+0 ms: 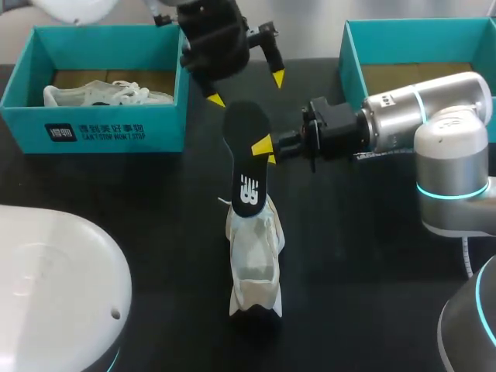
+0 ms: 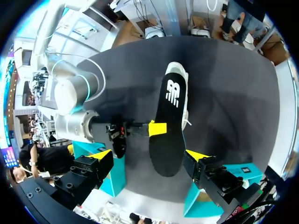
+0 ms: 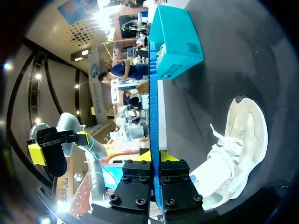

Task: Take the shoe out of the shoebox, open the shoe tongue, remove and reinsert the insole, then place the shoe into the shoebox

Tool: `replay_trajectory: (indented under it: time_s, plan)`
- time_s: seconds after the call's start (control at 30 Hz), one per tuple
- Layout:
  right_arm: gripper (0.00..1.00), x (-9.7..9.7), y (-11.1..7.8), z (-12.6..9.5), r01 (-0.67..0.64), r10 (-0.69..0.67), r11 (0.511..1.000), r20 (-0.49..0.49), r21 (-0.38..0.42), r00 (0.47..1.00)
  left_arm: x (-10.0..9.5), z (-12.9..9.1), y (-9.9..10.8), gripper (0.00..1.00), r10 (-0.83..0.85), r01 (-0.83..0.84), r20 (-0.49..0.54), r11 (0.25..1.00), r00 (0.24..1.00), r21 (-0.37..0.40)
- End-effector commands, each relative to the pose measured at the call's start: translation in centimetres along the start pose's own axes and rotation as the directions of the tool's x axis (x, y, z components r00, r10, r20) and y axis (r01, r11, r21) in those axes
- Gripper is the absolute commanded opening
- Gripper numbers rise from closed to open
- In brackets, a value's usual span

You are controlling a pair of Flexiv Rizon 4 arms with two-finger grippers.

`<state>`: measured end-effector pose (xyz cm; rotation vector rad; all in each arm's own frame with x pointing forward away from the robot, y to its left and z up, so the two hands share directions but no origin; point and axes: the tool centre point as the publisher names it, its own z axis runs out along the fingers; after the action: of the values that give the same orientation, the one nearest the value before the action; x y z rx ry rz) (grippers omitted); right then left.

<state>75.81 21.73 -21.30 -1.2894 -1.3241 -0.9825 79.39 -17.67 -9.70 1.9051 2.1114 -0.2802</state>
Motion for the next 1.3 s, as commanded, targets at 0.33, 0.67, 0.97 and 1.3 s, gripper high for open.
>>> replay_trajectory:
  time_s: [0.33,0.67,0.97,1.3]
  plan:
    - [0.00,0.0,0.0,0.2,-0.001,0.001,1.000,0.002,-0.001,1.000,-0.6,0.6,1.9,1.00,0.025,-0.020,-0.182,0.999,0.983,0.030]
    - [0.00,0.0,0.0,0.2,-0.001,0.001,1.000,0.002,-0.001,1.000,0.6,-0.5,1.7,1.00,0.033,-0.033,-0.021,0.999,0.999,-0.003]
    - [0.00,0.0,0.0,0.2,-0.001,0.001,1.000,0.002,-0.001,1.000,4.5,-1.3,0.6,1.00,0.001,0.009,0.250,0.999,0.968,-0.040]
    - [0.00,0.0,0.0,0.2,-0.001,0.001,1.000,0.002,-0.001,1.000,8.4,-0.4,0.5,1.00,-0.001,0.046,0.558,0.997,0.830,-0.067]
